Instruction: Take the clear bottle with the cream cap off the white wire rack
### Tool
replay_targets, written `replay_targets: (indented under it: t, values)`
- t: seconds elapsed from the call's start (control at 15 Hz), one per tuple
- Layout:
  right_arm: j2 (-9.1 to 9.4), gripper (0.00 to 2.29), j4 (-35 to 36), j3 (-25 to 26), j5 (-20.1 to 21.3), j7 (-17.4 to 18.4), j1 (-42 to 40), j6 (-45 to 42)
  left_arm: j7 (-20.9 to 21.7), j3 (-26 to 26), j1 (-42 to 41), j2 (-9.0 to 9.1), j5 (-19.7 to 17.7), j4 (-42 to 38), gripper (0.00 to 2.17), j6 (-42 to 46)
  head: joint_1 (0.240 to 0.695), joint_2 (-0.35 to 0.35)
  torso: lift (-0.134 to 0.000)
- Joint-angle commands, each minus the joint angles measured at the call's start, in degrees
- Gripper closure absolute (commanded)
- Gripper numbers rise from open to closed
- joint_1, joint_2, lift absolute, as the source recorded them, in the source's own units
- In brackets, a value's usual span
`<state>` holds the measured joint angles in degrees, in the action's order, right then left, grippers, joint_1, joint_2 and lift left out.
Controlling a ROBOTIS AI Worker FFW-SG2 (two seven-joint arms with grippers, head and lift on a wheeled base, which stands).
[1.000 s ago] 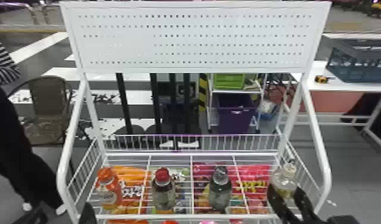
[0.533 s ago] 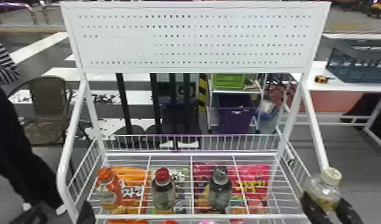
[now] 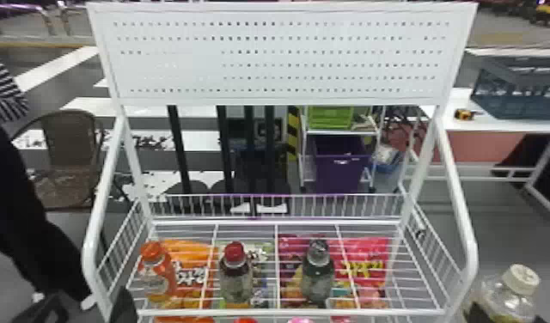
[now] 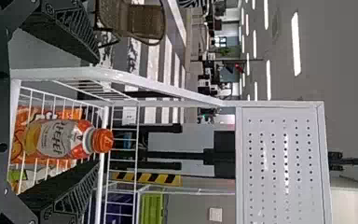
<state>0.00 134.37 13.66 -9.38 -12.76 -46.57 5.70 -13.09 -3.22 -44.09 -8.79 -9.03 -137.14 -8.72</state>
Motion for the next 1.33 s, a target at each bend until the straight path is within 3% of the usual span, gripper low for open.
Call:
replay_targets:
  t: [0.0,1.27]
  values:
    - [0.05,1.02,0.8,-0.12,0.06,-0.16,-0.97,-1.0,0.0,-0.04,0.06,0.0,-0.02,-0.23,0.12,-0.03,0.499,0.0,0.0]
    - [0.05,1.02,1.24,-0.3,0.06,-0.25,-1.15,-1.7,0.0,0.23,0.58,0.09,-0.28,-0.14,0.12,-0.38,0.499,0.0,0.0]
